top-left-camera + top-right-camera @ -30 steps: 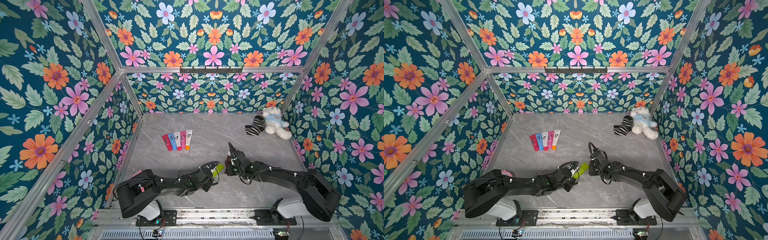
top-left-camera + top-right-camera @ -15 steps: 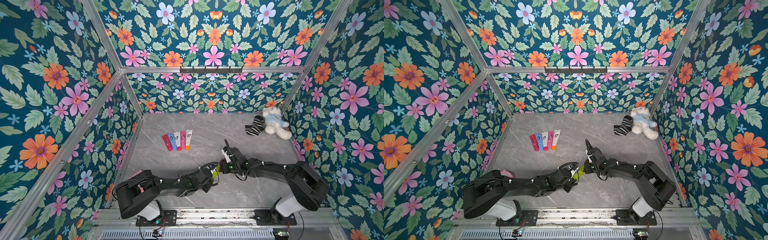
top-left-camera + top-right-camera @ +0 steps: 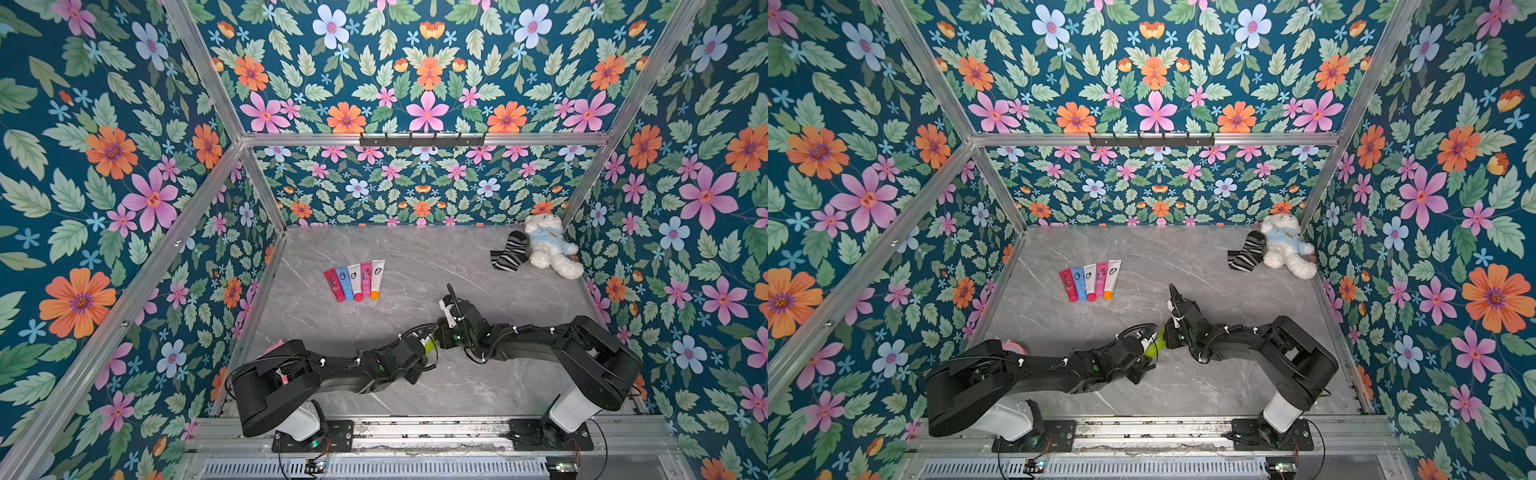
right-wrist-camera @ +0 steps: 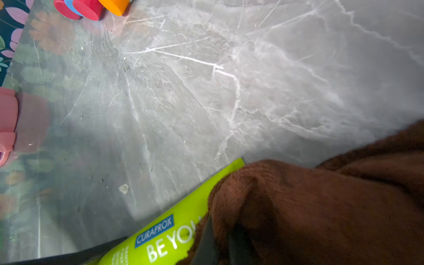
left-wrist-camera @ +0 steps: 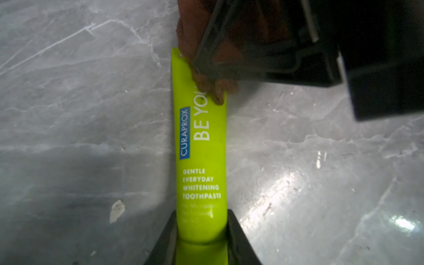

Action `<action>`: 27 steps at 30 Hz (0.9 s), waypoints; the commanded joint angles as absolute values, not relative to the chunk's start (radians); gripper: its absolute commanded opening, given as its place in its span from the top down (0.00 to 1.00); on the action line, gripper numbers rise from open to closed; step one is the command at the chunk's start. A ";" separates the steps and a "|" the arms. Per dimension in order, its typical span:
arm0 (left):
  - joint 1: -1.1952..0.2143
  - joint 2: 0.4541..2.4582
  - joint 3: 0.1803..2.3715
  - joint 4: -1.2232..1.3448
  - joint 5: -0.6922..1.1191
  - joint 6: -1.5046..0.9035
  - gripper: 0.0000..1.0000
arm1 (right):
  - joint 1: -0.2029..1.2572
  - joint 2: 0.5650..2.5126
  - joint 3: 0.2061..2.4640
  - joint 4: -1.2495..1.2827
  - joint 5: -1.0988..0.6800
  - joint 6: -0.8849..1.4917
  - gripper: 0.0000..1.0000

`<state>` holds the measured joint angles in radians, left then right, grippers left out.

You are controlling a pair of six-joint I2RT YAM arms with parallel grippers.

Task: Wipe the surface of the toothpaste tube
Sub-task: Wipe the dirt from the toothpaste tube.

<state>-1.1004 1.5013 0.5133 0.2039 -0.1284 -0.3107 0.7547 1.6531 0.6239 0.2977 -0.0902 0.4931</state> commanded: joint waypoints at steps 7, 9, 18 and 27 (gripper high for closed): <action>-1.100 1.518 0.520 0.198 -0.092 -0.296 1.00 | 0.804 1.636 0.544 0.326 -0.304 0.610 1.00; -1.100 1.516 0.519 0.196 -0.092 -0.299 1.00 | 0.787 1.647 0.543 0.334 -0.311 0.607 1.00; -1.100 1.485 0.496 0.205 -0.086 -0.311 1.00 | 0.604 1.603 0.506 0.217 -0.201 0.586 1.00; -1.100 1.496 0.502 0.208 -0.076 -0.304 1.00 | 0.605 1.531 0.515 0.212 -0.270 0.532 1.00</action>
<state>-1.1004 1.4899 0.4984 0.2211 -0.1040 -0.3077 0.5842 1.5505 0.5243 0.2871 -0.2417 0.5465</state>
